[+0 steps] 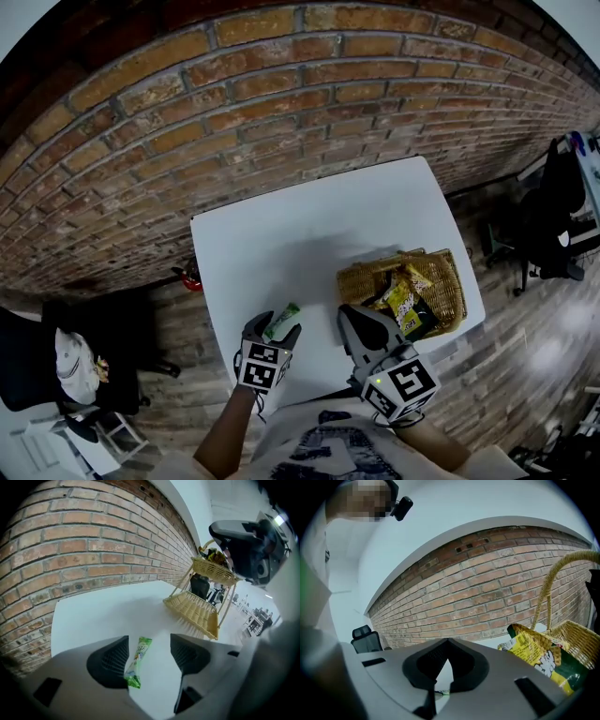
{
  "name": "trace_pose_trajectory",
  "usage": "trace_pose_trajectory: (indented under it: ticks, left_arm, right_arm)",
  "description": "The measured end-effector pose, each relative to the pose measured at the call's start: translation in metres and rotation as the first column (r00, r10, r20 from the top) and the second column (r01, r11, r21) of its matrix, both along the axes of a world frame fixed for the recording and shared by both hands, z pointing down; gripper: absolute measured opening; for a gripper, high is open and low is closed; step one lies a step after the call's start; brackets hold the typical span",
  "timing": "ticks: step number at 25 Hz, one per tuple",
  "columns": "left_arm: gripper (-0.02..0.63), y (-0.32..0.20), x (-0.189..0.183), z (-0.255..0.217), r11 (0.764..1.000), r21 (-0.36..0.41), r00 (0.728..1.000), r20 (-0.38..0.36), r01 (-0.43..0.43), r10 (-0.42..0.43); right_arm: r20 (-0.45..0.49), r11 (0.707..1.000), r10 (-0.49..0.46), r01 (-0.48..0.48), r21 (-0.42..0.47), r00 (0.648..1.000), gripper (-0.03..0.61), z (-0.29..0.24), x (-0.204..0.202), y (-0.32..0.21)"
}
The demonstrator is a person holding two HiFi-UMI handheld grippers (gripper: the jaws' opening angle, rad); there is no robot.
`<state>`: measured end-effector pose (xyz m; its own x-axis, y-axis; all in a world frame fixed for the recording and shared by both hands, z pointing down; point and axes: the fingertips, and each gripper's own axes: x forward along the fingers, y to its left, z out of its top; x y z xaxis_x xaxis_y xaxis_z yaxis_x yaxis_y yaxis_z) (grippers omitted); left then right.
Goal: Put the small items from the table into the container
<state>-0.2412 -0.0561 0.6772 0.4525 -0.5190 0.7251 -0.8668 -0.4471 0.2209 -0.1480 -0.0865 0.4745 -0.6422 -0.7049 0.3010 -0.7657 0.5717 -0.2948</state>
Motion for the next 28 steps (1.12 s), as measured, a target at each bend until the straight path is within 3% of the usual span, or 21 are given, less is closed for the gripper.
trace_pose_trajectory:
  ticks: [19, 28]
  left_arm:
    - [0.295, -0.006, -0.003, 0.045, 0.989, -0.128, 0.996, 0.04, -0.076, 0.082]
    - [0.265, -0.007, -0.003, 0.051, 0.986, -0.135, 0.994, 0.05, -0.095, 0.102]
  right_arm:
    - [0.005, 1.0, -0.015, 0.015, -0.013, 1.0, 0.018, 0.006, -0.017, -0.033]
    - [-0.002, 0.999, -0.008, 0.008, -0.031, 1.0, 0.018, 0.01, -0.018, -0.035]
